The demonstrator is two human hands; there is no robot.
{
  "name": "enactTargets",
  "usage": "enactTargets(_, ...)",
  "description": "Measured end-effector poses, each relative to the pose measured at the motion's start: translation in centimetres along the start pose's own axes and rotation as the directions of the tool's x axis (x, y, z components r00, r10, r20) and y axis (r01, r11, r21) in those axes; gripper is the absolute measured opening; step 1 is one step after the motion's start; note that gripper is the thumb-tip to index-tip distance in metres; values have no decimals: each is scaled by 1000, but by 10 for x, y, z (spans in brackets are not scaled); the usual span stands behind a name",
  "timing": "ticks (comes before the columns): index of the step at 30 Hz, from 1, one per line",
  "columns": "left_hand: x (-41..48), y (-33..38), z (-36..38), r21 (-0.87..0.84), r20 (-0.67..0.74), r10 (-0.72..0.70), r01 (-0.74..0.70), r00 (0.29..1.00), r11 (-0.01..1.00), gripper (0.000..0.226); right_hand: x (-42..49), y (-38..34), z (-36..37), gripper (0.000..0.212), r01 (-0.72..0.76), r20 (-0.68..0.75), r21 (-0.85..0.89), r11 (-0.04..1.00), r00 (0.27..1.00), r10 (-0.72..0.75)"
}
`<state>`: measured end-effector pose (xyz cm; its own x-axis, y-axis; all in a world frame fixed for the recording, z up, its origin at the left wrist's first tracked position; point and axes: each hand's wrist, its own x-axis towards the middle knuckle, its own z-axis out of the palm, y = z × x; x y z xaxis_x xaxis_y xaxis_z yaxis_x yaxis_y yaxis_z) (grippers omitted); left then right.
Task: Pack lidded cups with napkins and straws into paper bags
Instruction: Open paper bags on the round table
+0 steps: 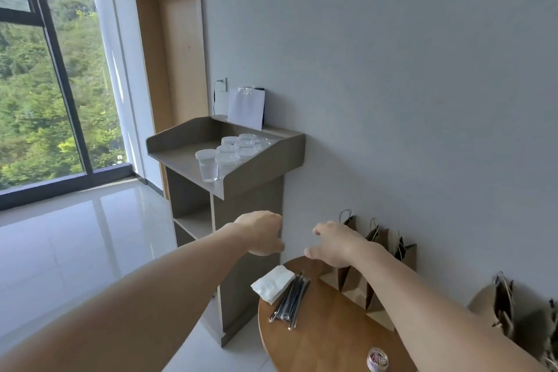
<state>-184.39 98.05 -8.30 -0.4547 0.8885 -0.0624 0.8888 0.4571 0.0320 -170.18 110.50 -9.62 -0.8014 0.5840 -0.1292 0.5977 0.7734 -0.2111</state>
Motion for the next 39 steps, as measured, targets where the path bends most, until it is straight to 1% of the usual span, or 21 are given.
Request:
enactTargets(3,50,-1,8,-17,42,48,-47,998,999,55,38,17,-2,66,-26,28,8,1000,999,26)
enactTargets(7,122,0,18,-32,67,132,-130,989,991,56,88,45,1,66,-90,32,8,996,995,90)
enactTargets(11,197,6,40,-59,97,261,-256,960,965,55,129,76,13,66,-234,58,58,971,971,230)
enactTargets(16,288,19,62,-88,168,428,-419,888,904,42,168,110,25,66,-441,98,138,887,897,431)
enactTargets(21,347,52,84,-162,239,558,-533,795,830,45,177,144,47,68,-595,122,227,771,803,584)
enactTargets(23,361,71,99,-183,264,604,-576,752,797,45,175,162,60,63,-652,136,254,715,756,641)
enactTargets(24,367,81,107,-191,279,621,-592,732,783,45,175,172,65,56,-673,145,262,691,736,662)
enactTargets(25,373,91,116,-199,293,636,-605,714,771,46,175,182,72,48,-693,154,267,669,716,681)
enactTargets(26,380,100,124,-204,303,648,-617,699,760,48,176,194,78,34,-712,159,261,652,697,699)
enactTargets(27,386,108,131,-206,310,659,-628,685,750,51,179,206,85,28,-720,156,265,642,689,708)
enactTargets(28,393,116,138,-205,314,667,-637,676,743,53,183,219,91,33,-724,154,274,633,682,715)
enactTargets(30,409,130,150,-203,324,667,-640,670,741,55,194,247,99,32,-734,140,282,618,669,730)
enactTargets(33,431,151,165,-201,363,637,-610,680,767,56,212,292,111,34,-734,141,295,612,667,732)
enactTargets(36,451,172,178,-197,417,600,-577,682,793,57,230,335,127,42,-746,161,336,575,647,745)
enactTargets(37,457,178,183,-199,432,592,-568,680,799,57,235,347,131,41,-747,166,347,568,645,746)
enactTargets(39,465,189,193,-205,451,578,-551,680,809,56,245,368,140,33,-748,184,351,563,645,742)
